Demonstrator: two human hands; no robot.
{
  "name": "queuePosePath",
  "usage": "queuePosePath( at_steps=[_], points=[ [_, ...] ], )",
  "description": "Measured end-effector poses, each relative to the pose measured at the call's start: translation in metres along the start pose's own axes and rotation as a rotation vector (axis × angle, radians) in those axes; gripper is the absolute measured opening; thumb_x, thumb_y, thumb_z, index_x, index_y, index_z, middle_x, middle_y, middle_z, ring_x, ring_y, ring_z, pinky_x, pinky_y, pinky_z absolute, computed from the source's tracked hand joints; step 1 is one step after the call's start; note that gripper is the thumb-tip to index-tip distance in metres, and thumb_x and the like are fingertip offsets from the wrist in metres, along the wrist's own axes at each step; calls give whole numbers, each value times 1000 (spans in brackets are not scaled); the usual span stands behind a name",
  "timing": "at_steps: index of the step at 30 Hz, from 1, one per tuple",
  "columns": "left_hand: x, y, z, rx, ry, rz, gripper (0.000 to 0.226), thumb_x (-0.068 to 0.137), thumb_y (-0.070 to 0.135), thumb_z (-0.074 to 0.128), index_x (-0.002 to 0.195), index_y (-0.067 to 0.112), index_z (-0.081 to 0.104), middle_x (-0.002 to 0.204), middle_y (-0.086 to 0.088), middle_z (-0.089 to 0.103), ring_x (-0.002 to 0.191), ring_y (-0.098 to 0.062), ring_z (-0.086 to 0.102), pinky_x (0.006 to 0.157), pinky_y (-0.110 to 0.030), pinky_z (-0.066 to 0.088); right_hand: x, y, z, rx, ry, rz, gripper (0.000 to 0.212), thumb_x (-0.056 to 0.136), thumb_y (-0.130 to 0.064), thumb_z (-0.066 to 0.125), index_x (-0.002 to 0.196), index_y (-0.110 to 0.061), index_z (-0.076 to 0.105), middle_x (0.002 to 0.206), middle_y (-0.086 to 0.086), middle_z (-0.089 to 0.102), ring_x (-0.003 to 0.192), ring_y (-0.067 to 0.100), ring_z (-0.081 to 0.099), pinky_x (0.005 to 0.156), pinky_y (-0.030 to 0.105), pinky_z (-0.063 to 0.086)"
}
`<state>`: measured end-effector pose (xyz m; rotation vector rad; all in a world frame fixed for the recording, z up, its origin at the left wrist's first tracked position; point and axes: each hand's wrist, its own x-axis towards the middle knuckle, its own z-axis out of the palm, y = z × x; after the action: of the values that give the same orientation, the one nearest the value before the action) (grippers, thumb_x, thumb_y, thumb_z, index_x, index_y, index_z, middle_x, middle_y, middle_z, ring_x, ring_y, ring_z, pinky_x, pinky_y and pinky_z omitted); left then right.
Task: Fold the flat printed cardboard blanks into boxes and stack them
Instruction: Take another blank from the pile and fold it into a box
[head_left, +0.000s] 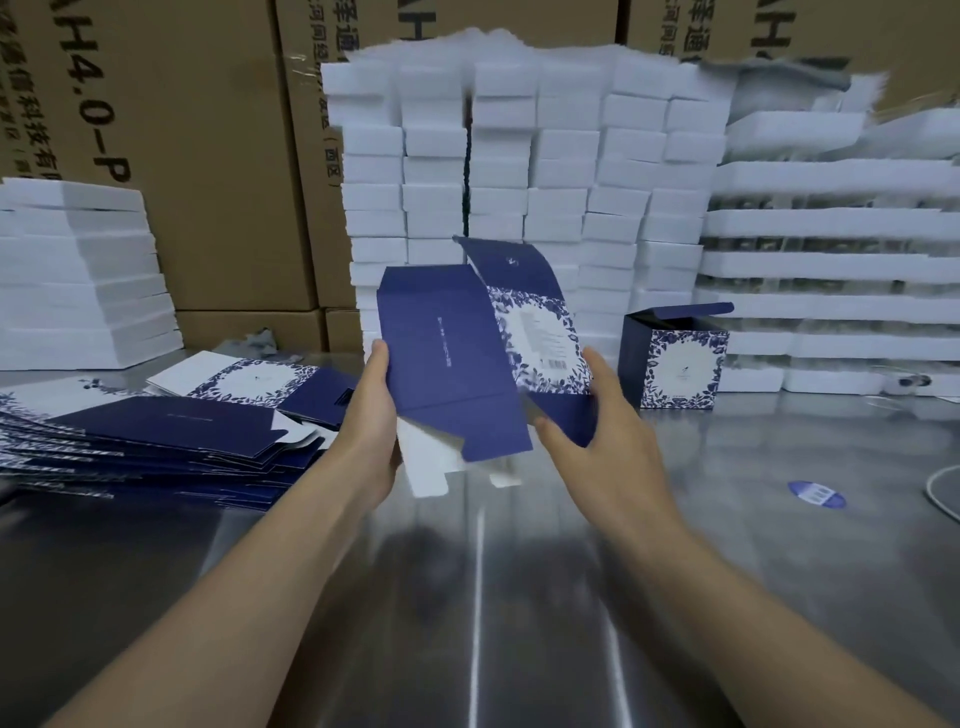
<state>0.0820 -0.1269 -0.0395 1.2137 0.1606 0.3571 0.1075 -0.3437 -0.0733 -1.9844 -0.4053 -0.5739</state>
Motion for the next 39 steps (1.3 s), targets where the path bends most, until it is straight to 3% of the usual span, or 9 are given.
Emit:
queuePosePath(
  at_steps=[4,10,13,18,25,28,31,34,39],
  points=[
    [2,5,0,66,-99,102,56,91,81,49,135,50,66,138,11,70,132,-23,63,107,-53,50,2,-21,-7,471,28,95,74,87,-57,69,155,-47,42,136,-11,66,120,-5,63,100,21,49],
    [0,4,-1,20,-153,65,88,68,95,64,147,64,44,147,16,61,132,-25,63,98,-56,58,7,-33,-21,913,-294,162,56,81,-29,54,134,-25,71,125,3,73,116,25,70,98,30,51],
    [0,5,1,-61,-110,158,93,71,87,72,153,56,39,143,21,63,135,-14,61,112,-49,49,7,-32,-23,1000,-453,198,49,91,-45,55,130,-23,73,126,11,71,112,32,66,105,38,44],
    [-5,2,-5,281,39,330,99,59,89,79,144,66,34,144,15,59,132,-15,59,116,-47,44,6,-33,-28,1020,-626,252,83,91,-86,42,144,-26,65,140,9,70,115,22,73,94,33,56],
    [-16,-7,4,886,255,722,92,81,58,83,149,68,22,142,12,44,118,-8,50,83,-36,42,0,-38,-19,574,-429,242,25,100,-41,70,118,-24,77,110,-3,82,100,19,79,94,45,59],
    [-14,-2,5,635,205,762,92,92,29,82,154,62,23,141,10,53,123,-5,55,96,-38,49,2,-35,-20,465,-207,277,10,103,-32,68,105,-29,77,96,-10,82,88,17,80,91,53,63],
    [-14,6,7,373,158,530,67,96,27,78,155,37,47,120,6,72,111,-1,69,102,-33,54,7,-29,-26,351,-63,219,15,104,-34,65,94,-37,76,92,-9,80,87,23,78,84,56,64],
    [-13,4,7,398,176,488,42,97,33,77,135,17,71,107,8,79,98,5,73,95,-24,55,8,-27,-29,208,23,81,15,104,-33,62,93,-33,73,85,-15,77,83,20,74,76,45,62],
    [-23,-3,16,417,57,657,2,97,23,77,98,24,79,86,8,80,81,-7,75,75,-20,56,0,-27,-21,-158,47,-131,33,105,-47,53,87,-22,62,73,-1,66,74,29,60,70,44,51]
  ],
)
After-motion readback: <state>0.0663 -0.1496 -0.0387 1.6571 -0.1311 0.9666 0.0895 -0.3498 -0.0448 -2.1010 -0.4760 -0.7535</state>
